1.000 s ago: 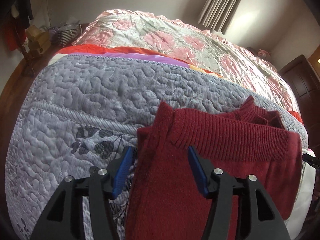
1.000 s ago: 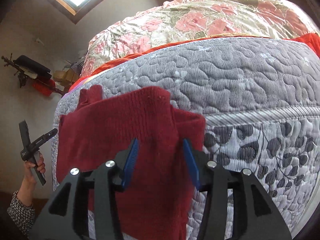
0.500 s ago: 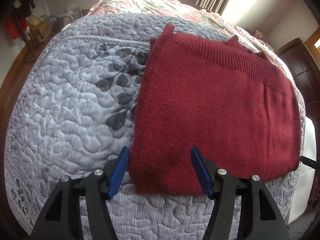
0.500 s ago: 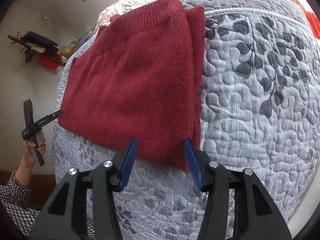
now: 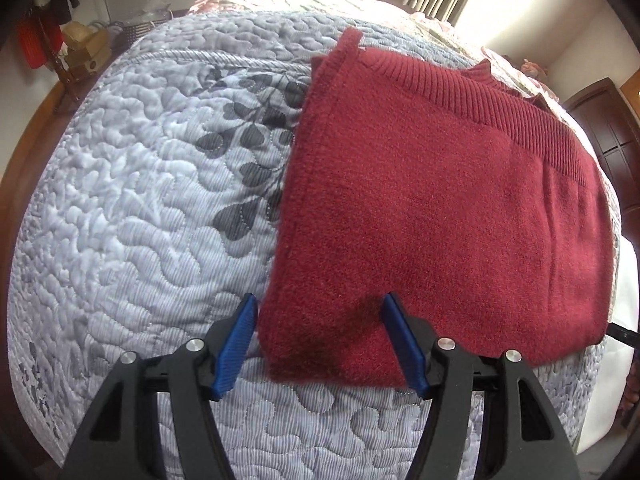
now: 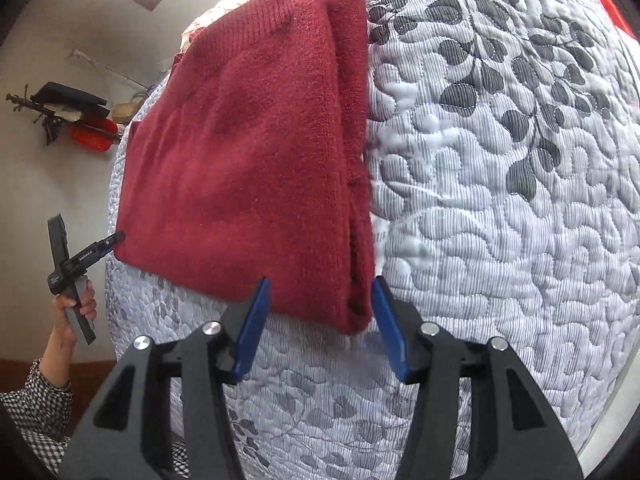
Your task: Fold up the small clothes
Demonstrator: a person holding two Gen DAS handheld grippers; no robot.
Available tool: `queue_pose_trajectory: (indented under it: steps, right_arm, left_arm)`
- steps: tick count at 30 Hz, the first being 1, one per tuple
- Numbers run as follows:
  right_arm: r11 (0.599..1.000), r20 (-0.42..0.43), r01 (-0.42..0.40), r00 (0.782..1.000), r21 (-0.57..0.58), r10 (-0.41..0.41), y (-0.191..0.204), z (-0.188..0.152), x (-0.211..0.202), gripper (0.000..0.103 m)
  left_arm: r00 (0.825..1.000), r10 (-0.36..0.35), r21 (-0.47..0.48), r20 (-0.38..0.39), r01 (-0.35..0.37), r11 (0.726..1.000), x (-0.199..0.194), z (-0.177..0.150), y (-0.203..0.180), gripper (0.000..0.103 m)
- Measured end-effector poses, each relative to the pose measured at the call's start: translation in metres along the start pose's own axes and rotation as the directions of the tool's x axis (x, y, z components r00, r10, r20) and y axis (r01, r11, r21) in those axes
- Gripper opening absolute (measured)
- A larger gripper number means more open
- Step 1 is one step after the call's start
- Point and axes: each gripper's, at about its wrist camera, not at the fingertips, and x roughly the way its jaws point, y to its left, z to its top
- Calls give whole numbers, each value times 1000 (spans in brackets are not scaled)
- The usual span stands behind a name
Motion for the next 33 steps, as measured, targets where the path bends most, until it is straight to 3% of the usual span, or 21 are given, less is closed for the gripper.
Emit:
queue_pose_trajectory:
  steps: [4,6,8,9,12,15,18,22,26,30,33]
  right_arm:
    - [999,-14,-42,999,-10,42,4,1,10,52]
    - [999,-24,-36,999,-13,36,6,4,18,44]
    - [999,-44,-33,998,-7,33,6,6,25,20]
    - [999,-47,-43,998,-8,43,6,7,24,15]
    - [993,-38,-114,993,-17,113,10,3,7,8]
    - [971,0,-232,973,-56,232,13,1,-24,7]
    - [956,8,-277,960,-91,279,16,-2,-41,7]
    - [988,-54,-126,991,-92,122,-1,-11,-18,5]
    - [997,-92,-74,993,-25,71,-23,-18,16,5]
    - [998,-111,-58,992,-14,56,-26,-16,25,6]
    - [998,-94,-33,995,-50,28,-12,-6,12,20]
  left_arm:
    - [1000,-11,-5,-24,11,1000,7,-4,0,65]
    - [999,-11,1,-30,11,1000,13,-3,-4,63]
    - [1000,-2,9,-28,2,1000,18,-2,-6,53]
    - [1000,4,11,-26,-4,1000,18,-1,-7,46]
    - [1000,4,17,-23,-4,1000,10,4,-9,28]
    - [998,-56,7,-5,56,998,-7,9,-8,23]
    - [998,-70,35,1,70,997,-16,9,-7,23]
    - [999,-44,62,-21,45,997,-2,5,-3,24]
    - [999,-21,52,-49,24,998,23,1,6,38]
    - [998,-18,46,-56,20,999,21,4,8,49]
    - [999,38,58,-25,-37,998,2,10,6,56]
